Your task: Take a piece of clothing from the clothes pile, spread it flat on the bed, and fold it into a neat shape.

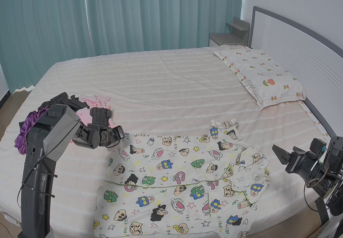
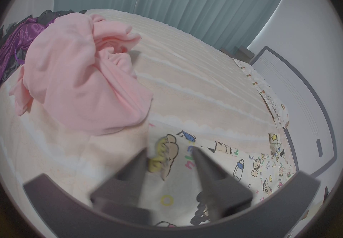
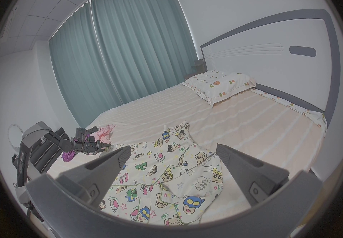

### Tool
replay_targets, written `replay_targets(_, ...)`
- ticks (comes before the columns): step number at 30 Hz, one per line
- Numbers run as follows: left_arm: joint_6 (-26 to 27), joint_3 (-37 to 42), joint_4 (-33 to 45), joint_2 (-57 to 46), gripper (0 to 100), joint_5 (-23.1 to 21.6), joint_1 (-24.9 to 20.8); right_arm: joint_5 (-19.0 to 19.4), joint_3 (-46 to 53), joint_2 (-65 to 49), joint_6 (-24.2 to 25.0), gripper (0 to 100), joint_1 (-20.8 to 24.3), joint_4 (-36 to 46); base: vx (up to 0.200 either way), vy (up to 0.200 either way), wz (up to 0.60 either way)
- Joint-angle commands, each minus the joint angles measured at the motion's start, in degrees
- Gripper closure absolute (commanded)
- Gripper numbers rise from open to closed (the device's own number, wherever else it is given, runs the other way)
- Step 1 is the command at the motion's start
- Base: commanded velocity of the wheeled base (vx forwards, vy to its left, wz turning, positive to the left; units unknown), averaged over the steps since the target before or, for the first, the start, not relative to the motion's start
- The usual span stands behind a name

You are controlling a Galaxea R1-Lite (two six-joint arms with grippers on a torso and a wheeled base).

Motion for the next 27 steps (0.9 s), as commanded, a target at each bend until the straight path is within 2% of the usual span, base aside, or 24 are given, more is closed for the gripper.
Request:
replay_targets(1, -0.1, -0.3, -0.3, 0.1, 100, 0.3, 0.6, -0.1, 1.0, 0.0, 0.0, 0, 0.0, 0.0, 0.000, 0.000, 0.00)
replay_targets(7, -0.6, -1.8, -1.1, 0.4, 100, 3.1, 0.6, -0.1, 1.0, 0.0, 0.0, 0, 0.0, 0.1, 0.000, 0.000, 0.00)
replay_targets(9, -2.2, -3.6, -1.1, 0.6, 100, 4.4, 0.6, -0.1, 1.0, -0.1, 0.0, 0, 0.0, 0.1, 0.000, 0.000, 0.00)
replay_targets(27, -3.3, -3.6, -0.6, 0.4, 100, 5.0, 3.3, -0.1, 1.0, -0.1, -0.1, 0, 0.1, 0.1, 0.000, 0.000, 0.00)
